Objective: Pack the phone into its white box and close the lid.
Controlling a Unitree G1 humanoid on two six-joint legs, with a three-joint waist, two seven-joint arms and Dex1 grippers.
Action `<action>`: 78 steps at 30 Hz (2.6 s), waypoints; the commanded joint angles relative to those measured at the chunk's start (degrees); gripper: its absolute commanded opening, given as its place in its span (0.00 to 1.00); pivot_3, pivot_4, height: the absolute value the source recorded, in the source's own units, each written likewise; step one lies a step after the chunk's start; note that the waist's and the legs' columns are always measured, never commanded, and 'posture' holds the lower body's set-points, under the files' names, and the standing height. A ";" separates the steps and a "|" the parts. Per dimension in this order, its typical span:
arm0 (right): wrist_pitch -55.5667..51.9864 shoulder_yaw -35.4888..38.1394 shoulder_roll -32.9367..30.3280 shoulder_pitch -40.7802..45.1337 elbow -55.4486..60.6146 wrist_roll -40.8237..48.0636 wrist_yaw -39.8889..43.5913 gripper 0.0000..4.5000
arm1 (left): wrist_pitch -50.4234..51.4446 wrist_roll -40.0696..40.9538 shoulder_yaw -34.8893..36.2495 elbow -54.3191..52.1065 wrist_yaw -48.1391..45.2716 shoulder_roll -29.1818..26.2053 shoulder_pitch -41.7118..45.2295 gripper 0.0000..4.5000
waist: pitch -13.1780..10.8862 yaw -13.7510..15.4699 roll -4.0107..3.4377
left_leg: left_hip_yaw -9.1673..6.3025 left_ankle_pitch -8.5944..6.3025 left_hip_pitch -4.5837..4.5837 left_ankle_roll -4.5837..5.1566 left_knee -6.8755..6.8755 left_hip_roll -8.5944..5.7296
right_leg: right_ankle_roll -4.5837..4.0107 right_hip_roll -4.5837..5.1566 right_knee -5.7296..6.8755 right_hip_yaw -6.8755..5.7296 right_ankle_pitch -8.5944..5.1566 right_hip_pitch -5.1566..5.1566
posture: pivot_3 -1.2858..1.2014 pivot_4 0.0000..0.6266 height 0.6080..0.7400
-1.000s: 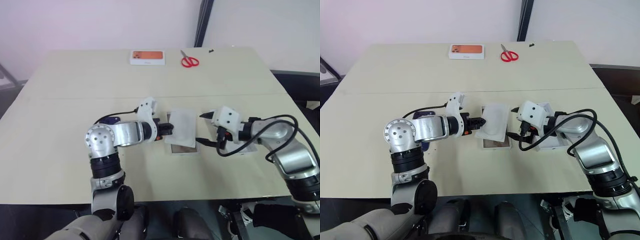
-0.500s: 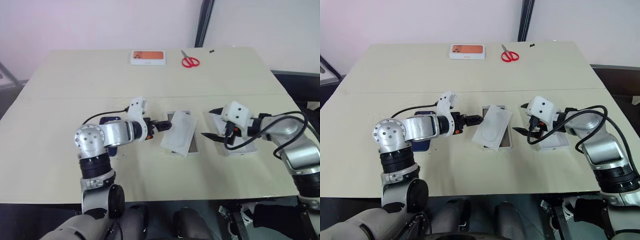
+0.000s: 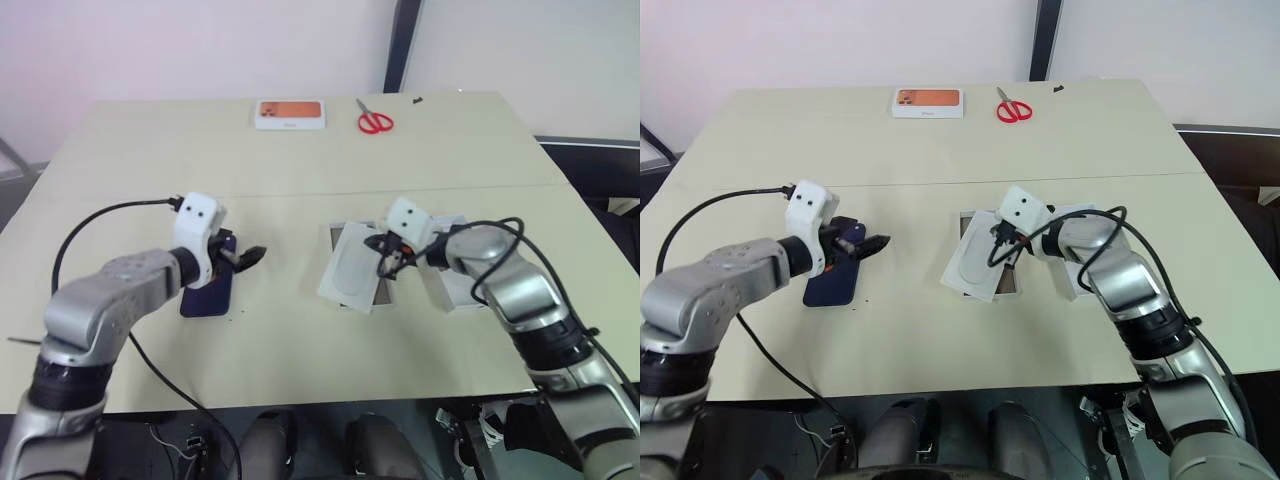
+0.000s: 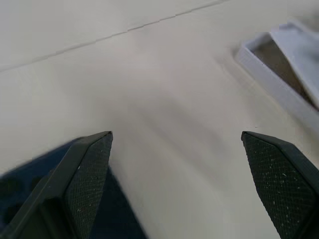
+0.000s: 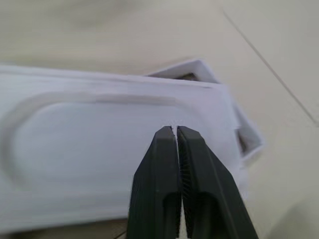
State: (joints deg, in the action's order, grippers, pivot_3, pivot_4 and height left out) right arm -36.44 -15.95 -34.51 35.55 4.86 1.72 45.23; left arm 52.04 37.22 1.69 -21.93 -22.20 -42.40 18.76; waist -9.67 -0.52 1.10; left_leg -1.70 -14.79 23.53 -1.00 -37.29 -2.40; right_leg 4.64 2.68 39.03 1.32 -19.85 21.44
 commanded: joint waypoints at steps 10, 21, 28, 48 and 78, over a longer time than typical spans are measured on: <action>3.72 -6.46 4.71 5.77 -8.91 -9.61 -5.61 0.00 | -15.05 -7.37 -0.12 -3.19 -14.47 -2.24 -9.05 0.97 | -0.02 -0.31 -0.04 | 0.00 -0.18 0.00 0.32 0.09 0.00 | -0.01 0.02 0.04 0.00 0.00 0.06 | 0.52 0.24 1.00; 19.21 -7.86 6.98 5.47 -13.35 -11.71 -3.24 0.00 | -13.99 -8.01 0.90 -4.99 -13.86 0.26 -10.67 0.97 | -0.02 -0.41 -0.04 | 0.00 -0.18 0.00 0.33 0.08 0.00 | 0.01 -0.01 0.10 -0.01 0.01 0.09 | 0.52 0.24 1.00; 22.32 -6.43 5.55 4.43 -11.39 -12.10 -1.13 0.00 | -13.85 -8.18 1.03 -5.99 -13.49 0.96 -11.62 0.97 | -0.02 -0.31 -0.04 | 0.00 -0.18 0.00 0.34 0.07 0.00 | 0.01 -0.01 0.10 -0.02 0.01 0.07 | 0.52 0.24 1.00; 22.26 -7.19 7.65 6.94 -19.72 -19.01 -5.17 0.00 | -13.80 -7.92 0.82 -7.06 -13.68 2.67 -12.25 0.97 | -0.02 -0.40 -0.04 | -0.01 -0.13 -0.02 0.24 0.07 0.01 | 0.01 -0.02 0.11 -0.02 0.01 0.08 | 0.52 0.24 1.00; 17.54 -5.26 -1.09 -7.10 3.91 -11.78 9.60 0.00 | -15.25 -5.28 4.59 -8.26 -21.30 -0.04 -15.99 0.97 | -0.02 -0.29 -0.05 | -0.03 -0.24 -0.04 0.43 0.06 0.03 | 0.00 -0.02 0.10 -0.02 0.01 0.01 | 0.52 0.24 1.00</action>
State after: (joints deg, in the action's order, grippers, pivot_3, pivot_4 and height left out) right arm -19.09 -21.12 -35.43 28.26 7.63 -8.93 55.78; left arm 38.18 31.55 4.56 -28.19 -42.11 -41.52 3.30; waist -9.69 -0.81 1.05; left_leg -1.73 -15.03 23.49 -0.57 -37.24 -2.37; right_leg 4.64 2.66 39.12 1.31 -19.85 21.45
